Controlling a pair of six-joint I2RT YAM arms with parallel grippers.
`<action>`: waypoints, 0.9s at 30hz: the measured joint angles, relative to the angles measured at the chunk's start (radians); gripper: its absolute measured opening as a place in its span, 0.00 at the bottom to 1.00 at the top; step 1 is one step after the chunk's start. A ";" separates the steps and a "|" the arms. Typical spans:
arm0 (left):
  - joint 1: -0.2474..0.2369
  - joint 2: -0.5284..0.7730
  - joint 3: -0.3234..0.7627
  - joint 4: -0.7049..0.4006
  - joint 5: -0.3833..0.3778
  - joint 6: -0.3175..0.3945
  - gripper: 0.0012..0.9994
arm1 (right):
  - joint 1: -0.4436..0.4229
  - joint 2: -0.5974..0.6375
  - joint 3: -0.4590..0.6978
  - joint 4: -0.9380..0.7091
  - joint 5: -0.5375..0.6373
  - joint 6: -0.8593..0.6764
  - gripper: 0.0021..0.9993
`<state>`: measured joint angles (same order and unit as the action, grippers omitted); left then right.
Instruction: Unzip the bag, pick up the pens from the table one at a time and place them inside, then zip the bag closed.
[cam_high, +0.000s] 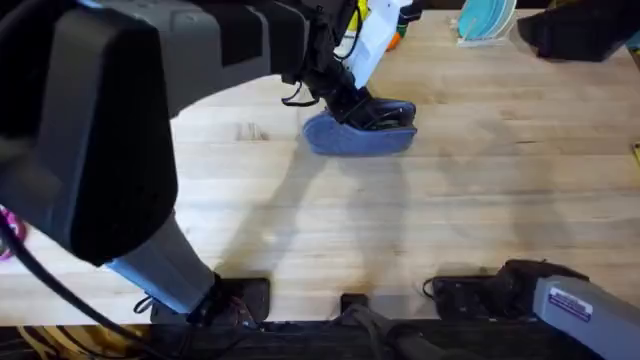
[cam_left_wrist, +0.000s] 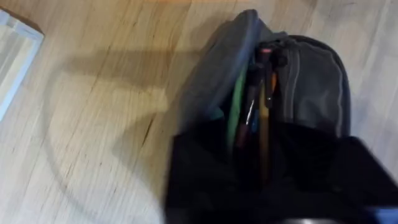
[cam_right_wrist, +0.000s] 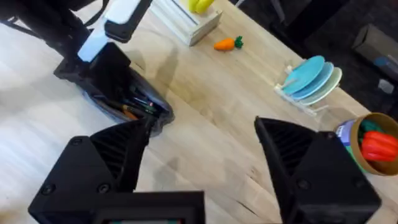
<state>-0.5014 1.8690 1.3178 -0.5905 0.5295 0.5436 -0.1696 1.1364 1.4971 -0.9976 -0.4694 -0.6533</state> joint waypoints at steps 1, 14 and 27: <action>0.000 0.000 0.000 0.000 -0.001 0.003 0.19 | 0.000 0.006 0.000 -0.002 0.000 0.000 1.00; -0.004 0.000 0.004 -0.010 0.010 -0.001 1.00 | 0.000 0.018 0.000 -0.005 -0.002 0.000 1.00; 0.210 -0.325 0.043 -0.097 -0.031 -0.001 0.99 | 0.000 0.018 0.000 -0.024 -0.143 0.054 1.00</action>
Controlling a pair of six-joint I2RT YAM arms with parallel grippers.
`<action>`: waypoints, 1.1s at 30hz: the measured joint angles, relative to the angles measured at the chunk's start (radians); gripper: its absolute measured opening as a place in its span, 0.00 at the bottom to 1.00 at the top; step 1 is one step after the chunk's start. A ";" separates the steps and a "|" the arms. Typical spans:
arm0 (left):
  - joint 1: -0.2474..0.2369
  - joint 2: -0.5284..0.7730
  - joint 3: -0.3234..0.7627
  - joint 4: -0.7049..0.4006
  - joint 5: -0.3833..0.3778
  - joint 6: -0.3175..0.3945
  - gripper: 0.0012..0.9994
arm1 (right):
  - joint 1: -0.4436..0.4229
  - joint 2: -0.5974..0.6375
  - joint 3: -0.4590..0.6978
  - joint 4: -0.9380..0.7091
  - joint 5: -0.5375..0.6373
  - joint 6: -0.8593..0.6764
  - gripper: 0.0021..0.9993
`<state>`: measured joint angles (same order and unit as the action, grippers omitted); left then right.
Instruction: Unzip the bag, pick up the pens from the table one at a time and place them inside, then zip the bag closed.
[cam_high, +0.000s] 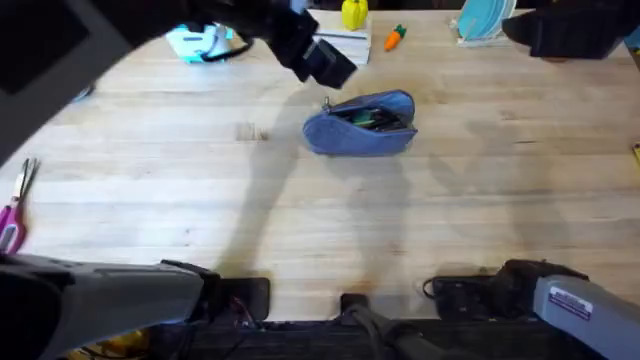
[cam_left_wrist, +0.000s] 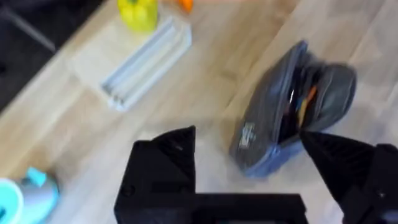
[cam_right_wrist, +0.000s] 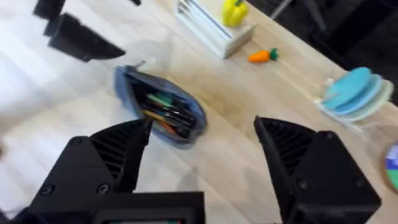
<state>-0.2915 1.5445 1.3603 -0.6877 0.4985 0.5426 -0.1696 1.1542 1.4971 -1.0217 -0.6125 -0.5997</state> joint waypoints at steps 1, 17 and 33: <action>0.018 -0.007 0.003 -0.011 -0.005 0.000 0.99 | 0.000 0.000 0.000 -0.010 -0.026 0.002 1.00; 0.226 0.016 0.002 -0.220 0.110 0.207 0.99 | 0.006 0.014 0.001 -0.081 -0.287 0.186 1.00; 0.352 0.088 0.002 -0.464 0.229 0.785 0.99 | 0.432 0.290 0.003 0.160 0.089 0.512 1.00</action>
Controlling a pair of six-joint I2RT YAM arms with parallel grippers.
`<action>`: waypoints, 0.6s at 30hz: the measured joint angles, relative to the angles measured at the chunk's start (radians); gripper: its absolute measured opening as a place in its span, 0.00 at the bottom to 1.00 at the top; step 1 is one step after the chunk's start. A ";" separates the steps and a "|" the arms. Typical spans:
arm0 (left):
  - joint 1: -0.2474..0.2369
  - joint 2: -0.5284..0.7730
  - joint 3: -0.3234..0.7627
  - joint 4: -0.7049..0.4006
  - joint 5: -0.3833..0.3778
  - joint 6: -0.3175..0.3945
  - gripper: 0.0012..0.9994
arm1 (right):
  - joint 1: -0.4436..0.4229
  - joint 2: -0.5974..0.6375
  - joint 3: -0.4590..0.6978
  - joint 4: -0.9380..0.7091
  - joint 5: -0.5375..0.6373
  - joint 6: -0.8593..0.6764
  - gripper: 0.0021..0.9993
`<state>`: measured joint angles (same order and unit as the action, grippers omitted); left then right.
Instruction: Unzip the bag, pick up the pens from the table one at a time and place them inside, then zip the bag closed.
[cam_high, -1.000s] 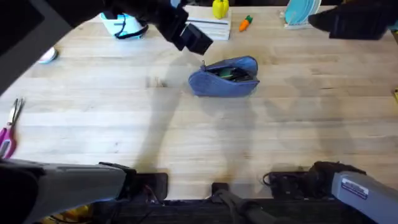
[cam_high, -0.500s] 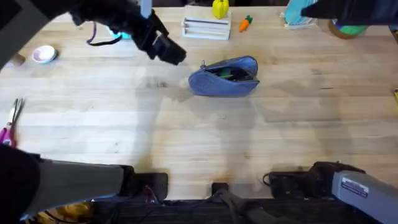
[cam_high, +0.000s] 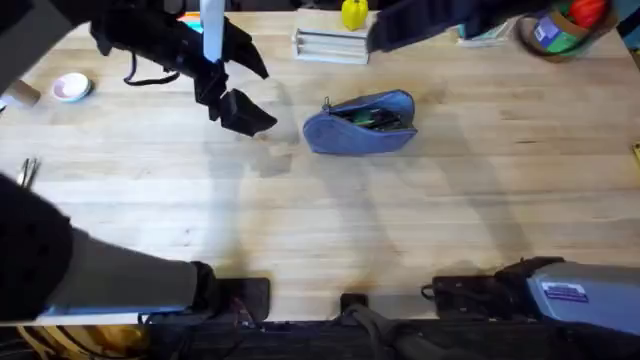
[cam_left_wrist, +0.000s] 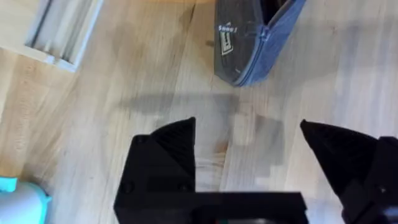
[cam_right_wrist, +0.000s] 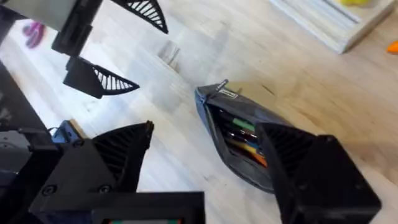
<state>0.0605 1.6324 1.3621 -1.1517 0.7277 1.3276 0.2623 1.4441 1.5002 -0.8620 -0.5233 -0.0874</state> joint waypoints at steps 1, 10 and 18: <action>0.000 0.016 0.000 0.007 -0.004 0.010 0.99 | 0.023 0.019 0.000 0.011 0.013 0.014 1.00; 0.000 0.116 0.000 0.034 -0.018 0.049 0.99 | 0.125 0.184 0.000 0.067 0.062 0.092 1.00; 0.000 0.150 0.000 0.066 -0.013 0.093 0.99 | 0.124 0.283 0.000 0.094 0.067 0.165 1.00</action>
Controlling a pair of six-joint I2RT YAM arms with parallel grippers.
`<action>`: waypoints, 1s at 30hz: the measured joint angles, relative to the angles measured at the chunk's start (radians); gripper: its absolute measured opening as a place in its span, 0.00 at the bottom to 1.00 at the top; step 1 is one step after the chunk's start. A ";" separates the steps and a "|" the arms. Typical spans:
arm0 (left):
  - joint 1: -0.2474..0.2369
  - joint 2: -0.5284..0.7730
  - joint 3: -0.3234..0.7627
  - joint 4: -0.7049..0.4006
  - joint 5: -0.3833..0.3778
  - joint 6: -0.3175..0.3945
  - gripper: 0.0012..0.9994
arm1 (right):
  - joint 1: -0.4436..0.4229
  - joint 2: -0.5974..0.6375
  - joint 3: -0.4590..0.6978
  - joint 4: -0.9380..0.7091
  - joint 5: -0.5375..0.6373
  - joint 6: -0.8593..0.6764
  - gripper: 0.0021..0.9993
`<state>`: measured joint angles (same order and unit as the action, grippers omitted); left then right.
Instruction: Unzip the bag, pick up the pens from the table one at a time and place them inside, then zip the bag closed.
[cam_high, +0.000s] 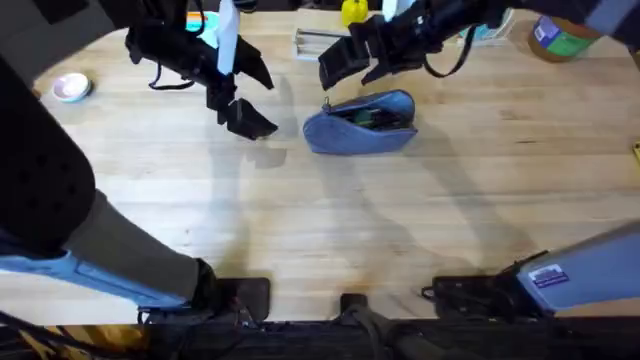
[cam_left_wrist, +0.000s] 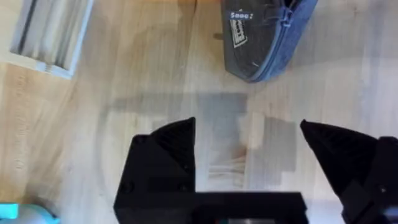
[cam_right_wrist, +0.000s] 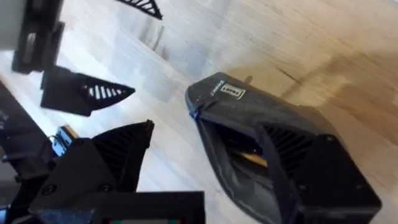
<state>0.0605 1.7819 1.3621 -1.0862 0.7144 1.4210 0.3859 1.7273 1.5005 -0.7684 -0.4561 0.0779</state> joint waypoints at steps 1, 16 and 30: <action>0.000 0.003 0.000 0.003 0.001 0.009 1.00 | 0.000 0.016 0.000 0.015 0.000 0.012 1.00; 0.031 0.005 0.000 0.062 0.012 0.046 0.99 | 0.039 0.170 0.000 0.124 -0.075 0.131 1.00; 0.056 0.005 0.000 0.041 0.013 0.046 0.99 | 0.071 0.210 0.000 0.113 -0.148 0.132 0.93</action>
<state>0.1165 1.7866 1.3621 -1.0447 0.7271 1.4670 0.4572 1.9369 1.5009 -0.6557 -0.6046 0.2100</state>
